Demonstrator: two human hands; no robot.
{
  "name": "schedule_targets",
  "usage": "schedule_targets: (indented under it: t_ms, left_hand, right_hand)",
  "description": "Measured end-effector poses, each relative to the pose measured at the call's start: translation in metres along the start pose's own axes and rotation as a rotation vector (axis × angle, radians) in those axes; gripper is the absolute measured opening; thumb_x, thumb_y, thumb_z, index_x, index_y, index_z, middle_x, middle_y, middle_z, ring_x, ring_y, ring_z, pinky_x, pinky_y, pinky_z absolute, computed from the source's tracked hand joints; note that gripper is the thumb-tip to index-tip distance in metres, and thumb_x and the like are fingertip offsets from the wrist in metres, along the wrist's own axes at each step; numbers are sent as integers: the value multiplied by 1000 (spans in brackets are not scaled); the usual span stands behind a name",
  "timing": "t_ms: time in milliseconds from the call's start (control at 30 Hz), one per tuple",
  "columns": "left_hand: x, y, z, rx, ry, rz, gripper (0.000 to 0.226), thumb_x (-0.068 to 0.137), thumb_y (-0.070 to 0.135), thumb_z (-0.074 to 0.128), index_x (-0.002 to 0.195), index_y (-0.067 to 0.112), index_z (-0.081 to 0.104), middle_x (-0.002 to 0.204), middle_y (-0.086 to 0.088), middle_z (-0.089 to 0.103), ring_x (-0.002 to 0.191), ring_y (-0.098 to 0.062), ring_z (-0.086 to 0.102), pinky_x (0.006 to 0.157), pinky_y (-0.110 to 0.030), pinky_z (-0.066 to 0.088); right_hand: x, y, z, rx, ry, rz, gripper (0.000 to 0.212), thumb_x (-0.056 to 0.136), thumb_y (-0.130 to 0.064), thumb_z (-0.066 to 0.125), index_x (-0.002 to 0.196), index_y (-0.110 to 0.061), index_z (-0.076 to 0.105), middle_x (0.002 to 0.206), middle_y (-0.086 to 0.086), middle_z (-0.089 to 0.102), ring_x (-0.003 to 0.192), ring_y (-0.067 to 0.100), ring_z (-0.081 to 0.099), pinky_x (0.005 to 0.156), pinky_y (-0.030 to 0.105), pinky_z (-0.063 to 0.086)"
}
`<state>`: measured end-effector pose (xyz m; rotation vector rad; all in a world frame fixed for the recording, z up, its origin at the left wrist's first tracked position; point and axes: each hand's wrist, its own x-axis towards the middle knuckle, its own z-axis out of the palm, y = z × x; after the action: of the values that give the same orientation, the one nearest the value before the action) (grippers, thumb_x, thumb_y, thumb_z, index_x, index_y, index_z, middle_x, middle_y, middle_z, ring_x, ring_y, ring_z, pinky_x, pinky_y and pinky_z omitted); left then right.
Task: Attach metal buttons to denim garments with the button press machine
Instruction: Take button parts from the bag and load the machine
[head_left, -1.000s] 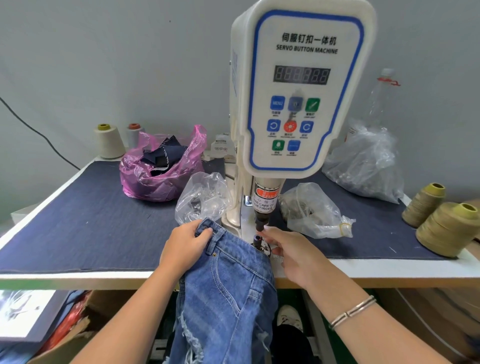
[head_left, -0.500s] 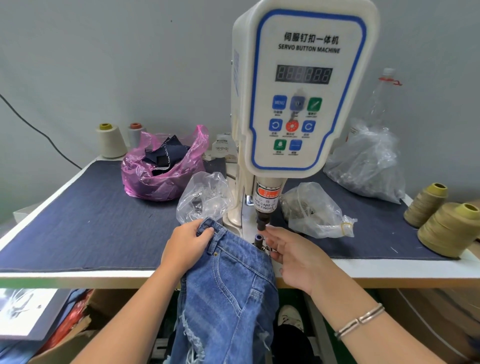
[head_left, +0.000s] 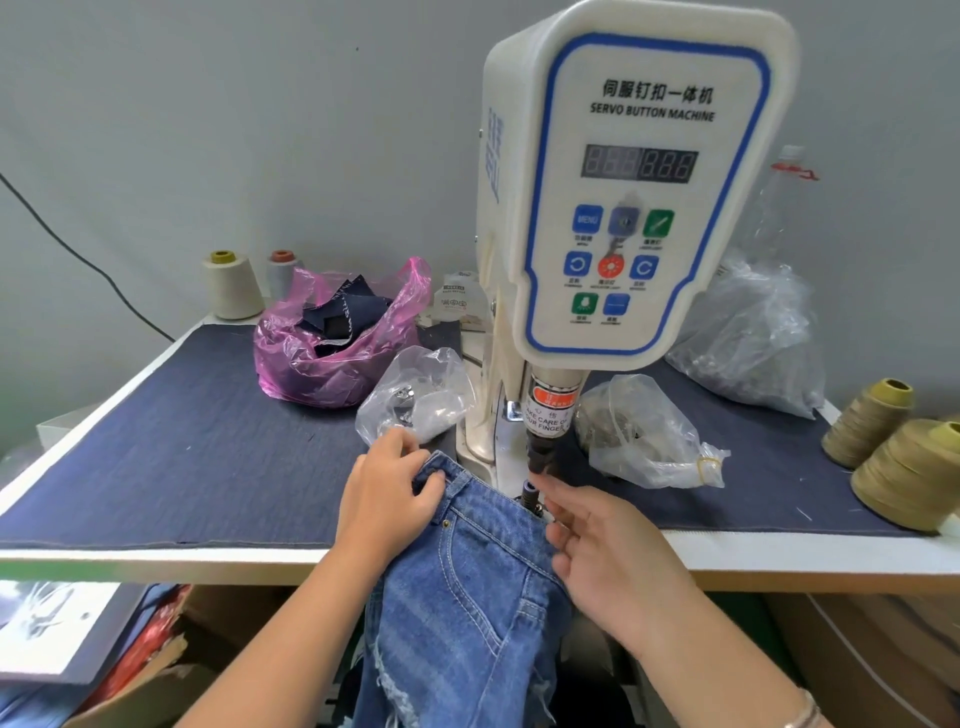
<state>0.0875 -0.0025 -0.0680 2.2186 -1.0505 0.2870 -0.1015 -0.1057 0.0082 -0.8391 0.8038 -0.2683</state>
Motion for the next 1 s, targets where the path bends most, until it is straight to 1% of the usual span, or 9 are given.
schedule_targets:
  t_ms: [100, 233, 300, 367, 433, 567, 667, 900, 1000]
  left_hand:
    - [-2, 0, 1, 97, 118, 51, 22, 76, 30, 60, 62, 12, 60, 95, -3, 52, 84, -22, 47, 71, -34, 34]
    - [-4, -1, 3, 114, 81, 10, 14, 70, 28, 57, 66, 17, 64, 105, -1, 57, 100, -21, 46, 82, -36, 29]
    - [-2, 1, 1, 78, 31, -31, 20, 71, 27, 48, 69, 17, 65, 89, 5, 59, 90, -19, 55, 85, -32, 25]
    - [-3, 5, -2, 33, 78, 4, 19, 74, 27, 47, 63, 19, 60, 69, 13, 48, 69, -19, 56, 81, -35, 30]
    - [-4, 7, -4, 6, 98, 37, 20, 76, 28, 48, 59, 22, 56, 61, 13, 45, 59, -18, 54, 77, -36, 35]
    - [-6, 4, -3, 19, 41, 30, 26, 79, 34, 40, 65, 25, 60, 67, 8, 61, 64, -15, 57, 75, -37, 37]
    - [-4, 3, -1, 32, 33, 25, 31, 77, 36, 37, 61, 22, 60, 65, 6, 60, 61, -17, 56, 72, -37, 37]
    - [-3, 1, 1, 46, 22, -3, 38, 76, 38, 33, 56, 18, 58, 63, 4, 59, 60, -19, 52, 71, -35, 33]
    - [-2, 0, 2, 55, 19, -8, 32, 78, 34, 42, 56, 18, 59, 64, 4, 59, 61, -19, 52, 70, -35, 32]
  right_hand:
    - [-13, 21, 20, -4, -108, -91, 19, 79, -5, 62, 88, -10, 78, 65, -4, 60, 50, 8, 44, 45, 19, 32]
    - [4, 25, 71, -459, -221, -355, 28, 90, -5, 51, 93, -18, 76, 65, -8, 62, 56, 3, 53, 54, 14, 42]
    - [33, 15, 96, -705, -151, -535, 24, 91, -10, 53, 103, -16, 73, 90, -3, 71, 81, 5, 64, 77, 22, 51]
    - [67, 4, 117, -978, -46, -698, 24, 93, -13, 52, 107, -11, 71, 108, 4, 70, 102, 16, 62, 91, 30, 47]
    - [99, -5, 128, -1286, 23, -762, 26, 95, -13, 48, 106, -8, 71, 109, 9, 68, 103, 25, 61, 86, 34, 48]
    - [139, -8, 132, -1807, 145, -673, 21, 94, -9, 46, 105, -7, 64, 110, 12, 65, 102, 30, 62, 75, 32, 44]
    - [151, -4, 135, -1910, 172, -672, 24, 94, -6, 45, 111, -7, 62, 117, 12, 63, 107, 30, 60, 79, 35, 46]
    - [160, -1, 141, -1997, 183, -768, 26, 94, -5, 44, 110, -10, 64, 115, 9, 64, 107, 28, 61, 73, 33, 39]
    - [159, -1, 140, -2021, 172, -795, 24, 93, -5, 46, 108, -10, 64, 111, 9, 65, 104, 28, 62, 70, 33, 39]
